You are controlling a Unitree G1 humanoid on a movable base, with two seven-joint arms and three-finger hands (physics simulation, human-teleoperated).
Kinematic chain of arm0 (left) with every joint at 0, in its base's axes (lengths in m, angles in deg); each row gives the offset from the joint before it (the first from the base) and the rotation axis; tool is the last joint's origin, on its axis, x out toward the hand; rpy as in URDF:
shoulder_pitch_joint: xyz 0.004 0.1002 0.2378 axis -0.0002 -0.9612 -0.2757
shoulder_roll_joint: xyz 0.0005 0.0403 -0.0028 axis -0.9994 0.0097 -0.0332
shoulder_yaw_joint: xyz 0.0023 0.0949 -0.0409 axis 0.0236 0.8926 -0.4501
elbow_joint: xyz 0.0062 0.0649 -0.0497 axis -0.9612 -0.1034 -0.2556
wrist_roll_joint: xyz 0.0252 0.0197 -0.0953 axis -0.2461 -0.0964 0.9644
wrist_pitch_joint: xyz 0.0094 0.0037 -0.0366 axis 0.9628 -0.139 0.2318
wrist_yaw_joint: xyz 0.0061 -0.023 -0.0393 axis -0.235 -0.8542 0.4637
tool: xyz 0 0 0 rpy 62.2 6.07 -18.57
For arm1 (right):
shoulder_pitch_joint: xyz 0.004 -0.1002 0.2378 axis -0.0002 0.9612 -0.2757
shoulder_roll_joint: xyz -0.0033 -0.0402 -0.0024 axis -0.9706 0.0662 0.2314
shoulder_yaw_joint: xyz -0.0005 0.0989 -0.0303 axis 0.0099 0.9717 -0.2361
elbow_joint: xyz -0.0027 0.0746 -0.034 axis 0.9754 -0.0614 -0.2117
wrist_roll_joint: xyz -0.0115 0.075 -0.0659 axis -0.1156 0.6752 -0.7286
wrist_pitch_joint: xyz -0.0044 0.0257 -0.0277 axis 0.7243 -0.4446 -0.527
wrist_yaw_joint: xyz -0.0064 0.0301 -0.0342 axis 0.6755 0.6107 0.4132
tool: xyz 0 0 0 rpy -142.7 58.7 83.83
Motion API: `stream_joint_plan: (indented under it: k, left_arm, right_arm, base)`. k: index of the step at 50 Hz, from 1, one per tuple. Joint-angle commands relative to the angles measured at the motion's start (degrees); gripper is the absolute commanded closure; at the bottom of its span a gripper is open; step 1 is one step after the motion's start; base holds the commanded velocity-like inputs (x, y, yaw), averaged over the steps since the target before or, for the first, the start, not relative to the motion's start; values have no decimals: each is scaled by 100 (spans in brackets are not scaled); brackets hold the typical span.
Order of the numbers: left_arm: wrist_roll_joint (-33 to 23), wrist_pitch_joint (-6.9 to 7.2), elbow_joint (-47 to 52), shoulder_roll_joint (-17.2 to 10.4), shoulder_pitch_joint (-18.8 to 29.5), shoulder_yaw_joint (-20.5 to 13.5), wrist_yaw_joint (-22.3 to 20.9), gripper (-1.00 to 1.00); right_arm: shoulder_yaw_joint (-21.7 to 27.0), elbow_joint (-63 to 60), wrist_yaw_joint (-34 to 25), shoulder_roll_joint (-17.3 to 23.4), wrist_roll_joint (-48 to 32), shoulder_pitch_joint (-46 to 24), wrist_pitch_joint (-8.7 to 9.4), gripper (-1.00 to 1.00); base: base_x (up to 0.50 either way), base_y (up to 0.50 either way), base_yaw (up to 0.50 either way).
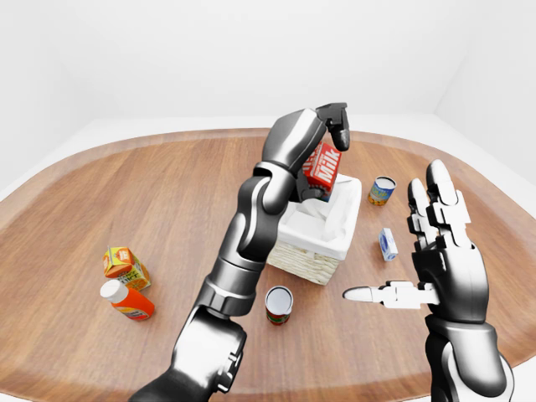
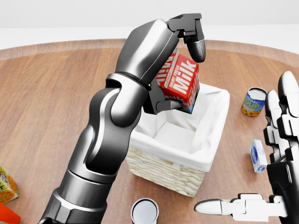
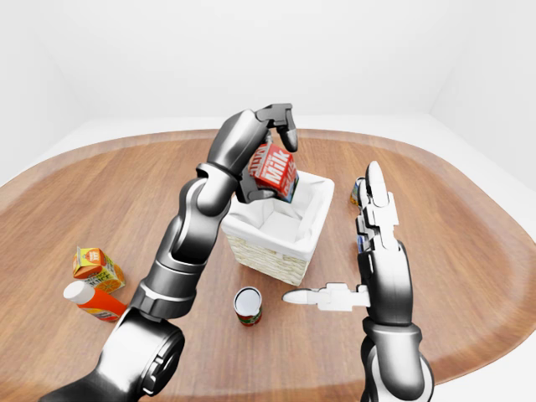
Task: Pick the milk and place it in the basket.
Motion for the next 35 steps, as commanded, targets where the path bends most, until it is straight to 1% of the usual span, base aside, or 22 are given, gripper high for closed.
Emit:
stream_joint_plan:
  k: [1, 4, 9, 15, 16, 17, 21, 24, 27, 29, 33, 34, 35]
  left_arm:
    - [139, -205, -531, 13, 275, -85, 586, 100]
    - [149, -190, -578, 30, 326, -87, 594, 100]
    - [206, -213, -706, 74, 419, -83, 672, 100]
    - [263, -345, -1172, 69, 636, -126, 901, 100]
    - [217, -426, -1461, 31, 799, -133, 1066, 100]
    - [247, -432, -1546, 33, 878, -149, 1062, 100]
    - [223, -411, -1651, 42, 1037, -148, 1054, 100]
    - [216, -303, -1567, 131, 1061, -108, 1018, 100]
    - [144, -282, -1464, 207, 989, -46, 974, 100]
    - [113, -299, -1487, 231, 983, -38, 990, 100]
    - [88, -423, -1712, 232, 1003, -53, 1091, 100]
    - [88, -471, -1795, 221, 1020, -61, 1134, 100]
    - [114, -548, -1999, 190, 1084, -96, 1220, 100]
  right_arm:
    - [13, -2, -14, -2, 21, 22, -19, -100]
    - [19, 3, -18, -5, 25, 20, -23, -100]
    - [55, -28, -36, -8, 56, 16, 2, -100]
    - [52, -45, -38, -18, 48, 28, -6, -100]
    - [51, -39, -45, -17, 54, 27, -5, -100]
    - [46, -33, -41, -19, 46, 28, -18, -100]
    - [57, -72, -50, -21, 66, 34, 6, -100]
    - [35, -60, -51, -24, 50, 42, -6, -100]
    - [56, -85, -56, -21, 70, 40, 12, -100]
    - [71, -95, -62, -22, 84, 37, 26, -100]
    - [78, -104, -69, -27, 90, 43, 20, -100]
    - [85, -99, -69, -27, 94, 33, 31, -100]
    - [87, -100, -70, -27, 93, 29, 35, -100]
  base:
    - [0, 0, 0]
    - [0, 0, 0]
    - [0, 0, 0]
    - [0, 0, 0]
    - [0, 0, 0]
    - [0, 0, 0]
    - [0, 0, 0]
    - [0, 0, 0]
    - [0, 0, 0]
    - [0, 0, 0]
    - [0, 0, 0]
    - [0, 0, 0]
    - [0, 0, 0]
